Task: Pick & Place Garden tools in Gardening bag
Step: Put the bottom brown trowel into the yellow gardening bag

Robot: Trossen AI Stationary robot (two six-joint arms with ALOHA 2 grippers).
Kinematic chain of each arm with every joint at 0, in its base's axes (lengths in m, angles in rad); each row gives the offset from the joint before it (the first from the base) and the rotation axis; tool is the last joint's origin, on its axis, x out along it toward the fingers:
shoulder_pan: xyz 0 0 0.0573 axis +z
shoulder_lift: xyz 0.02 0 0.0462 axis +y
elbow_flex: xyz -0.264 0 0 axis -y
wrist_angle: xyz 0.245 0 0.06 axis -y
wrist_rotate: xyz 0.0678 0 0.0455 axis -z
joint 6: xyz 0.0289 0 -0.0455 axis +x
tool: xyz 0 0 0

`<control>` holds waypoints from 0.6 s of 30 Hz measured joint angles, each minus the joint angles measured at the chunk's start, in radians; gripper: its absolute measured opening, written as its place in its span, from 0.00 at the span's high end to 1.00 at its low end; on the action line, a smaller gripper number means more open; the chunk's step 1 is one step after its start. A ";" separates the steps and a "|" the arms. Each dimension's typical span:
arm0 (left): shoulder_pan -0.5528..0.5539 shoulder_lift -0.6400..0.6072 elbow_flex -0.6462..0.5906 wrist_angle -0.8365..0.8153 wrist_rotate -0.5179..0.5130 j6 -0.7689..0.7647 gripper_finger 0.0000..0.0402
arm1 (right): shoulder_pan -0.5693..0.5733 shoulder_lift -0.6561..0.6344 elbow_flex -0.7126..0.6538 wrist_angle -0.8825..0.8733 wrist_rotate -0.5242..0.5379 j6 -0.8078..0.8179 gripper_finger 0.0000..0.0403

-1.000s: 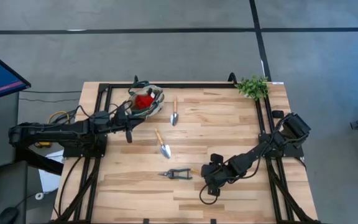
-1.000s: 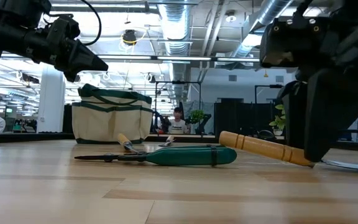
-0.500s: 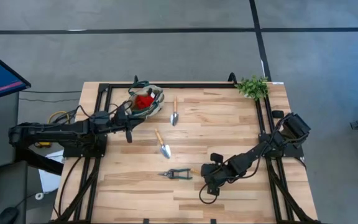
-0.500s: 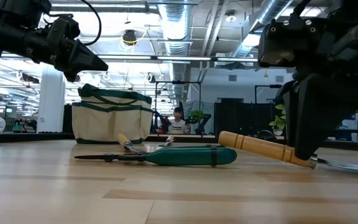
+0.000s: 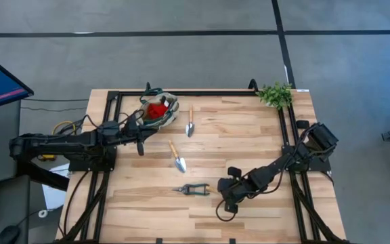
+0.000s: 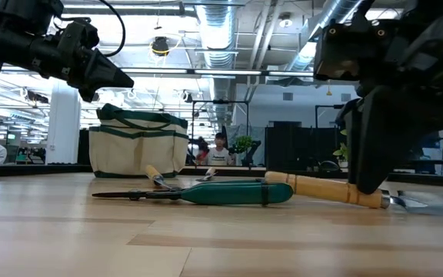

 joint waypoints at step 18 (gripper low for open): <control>0.000 0.000 0.000 0.000 -0.001 -0.001 1.00 | -0.004 0.041 0.000 0.045 -0.027 -0.010 0.66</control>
